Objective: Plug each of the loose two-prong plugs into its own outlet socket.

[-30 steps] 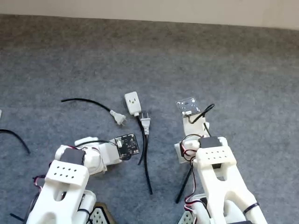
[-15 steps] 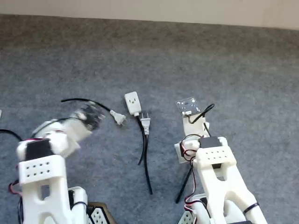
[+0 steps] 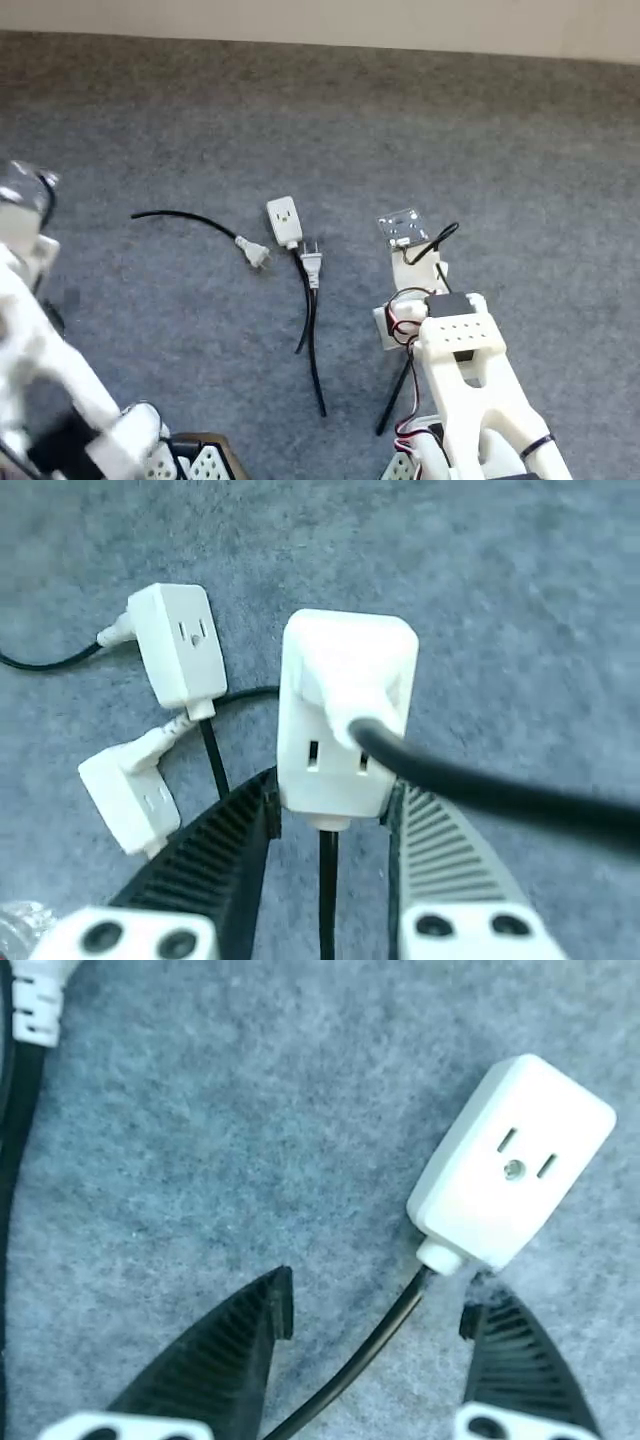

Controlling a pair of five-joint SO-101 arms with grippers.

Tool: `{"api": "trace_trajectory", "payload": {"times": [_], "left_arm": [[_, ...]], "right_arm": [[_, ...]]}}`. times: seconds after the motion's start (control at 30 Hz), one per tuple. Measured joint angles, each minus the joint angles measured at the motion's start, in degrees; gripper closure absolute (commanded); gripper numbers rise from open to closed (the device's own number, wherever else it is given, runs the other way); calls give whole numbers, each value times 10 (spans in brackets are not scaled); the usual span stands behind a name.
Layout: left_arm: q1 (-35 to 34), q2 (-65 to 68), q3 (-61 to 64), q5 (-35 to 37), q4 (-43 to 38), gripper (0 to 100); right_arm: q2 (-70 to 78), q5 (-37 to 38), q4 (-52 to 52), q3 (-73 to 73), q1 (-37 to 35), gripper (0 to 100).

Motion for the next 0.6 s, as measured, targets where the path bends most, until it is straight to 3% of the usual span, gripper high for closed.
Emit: {"api": "trace_trajectory", "payload": {"times": [0.3, 0.5, 0.6], "left_arm": [[-39, 425, -428, 40, 125, 981], [-43, 607, -657, 24, 244, 682], [-44, 641, -725, 18, 293, 692]], "right_arm": [[0, 0, 0, 0, 0, 738], [0, 0, 0, 0, 0, 738], [0, 0, 0, 0, 0, 738]]}}
